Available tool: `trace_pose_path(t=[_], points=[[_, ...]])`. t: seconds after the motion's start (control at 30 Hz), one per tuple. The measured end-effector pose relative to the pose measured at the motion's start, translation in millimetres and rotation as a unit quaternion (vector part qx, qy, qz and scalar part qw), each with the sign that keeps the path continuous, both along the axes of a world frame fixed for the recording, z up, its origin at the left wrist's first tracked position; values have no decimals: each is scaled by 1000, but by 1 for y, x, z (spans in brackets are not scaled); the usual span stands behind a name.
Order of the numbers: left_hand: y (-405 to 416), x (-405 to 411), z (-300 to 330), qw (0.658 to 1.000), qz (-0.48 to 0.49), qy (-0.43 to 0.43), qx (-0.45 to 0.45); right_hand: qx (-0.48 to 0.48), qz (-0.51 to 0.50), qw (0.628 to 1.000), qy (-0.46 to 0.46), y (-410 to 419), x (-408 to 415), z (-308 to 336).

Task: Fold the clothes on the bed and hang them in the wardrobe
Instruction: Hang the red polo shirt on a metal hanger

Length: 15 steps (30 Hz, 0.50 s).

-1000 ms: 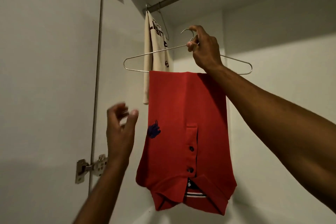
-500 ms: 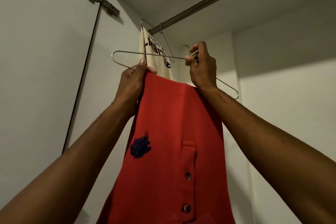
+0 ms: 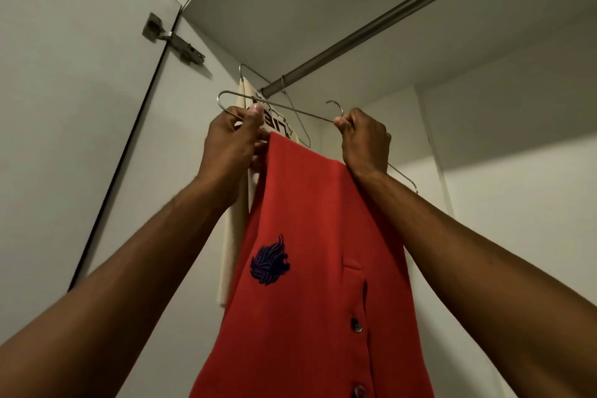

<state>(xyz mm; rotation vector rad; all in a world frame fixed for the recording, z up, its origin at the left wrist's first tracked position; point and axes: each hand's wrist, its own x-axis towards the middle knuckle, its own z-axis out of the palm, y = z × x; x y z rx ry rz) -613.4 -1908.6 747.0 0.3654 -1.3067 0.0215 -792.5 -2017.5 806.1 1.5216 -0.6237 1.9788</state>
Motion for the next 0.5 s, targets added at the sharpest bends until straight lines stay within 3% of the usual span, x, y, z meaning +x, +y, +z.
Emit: trace_pose_path(t=[0.3, 0.5], points=[[-5, 12, 58, 1000, 20, -7, -20, 37, 9, 999, -26, -53, 16, 50], [-2, 16, 89, 999, 8, -35, 26, 34, 33, 999, -18, -64, 32, 95]])
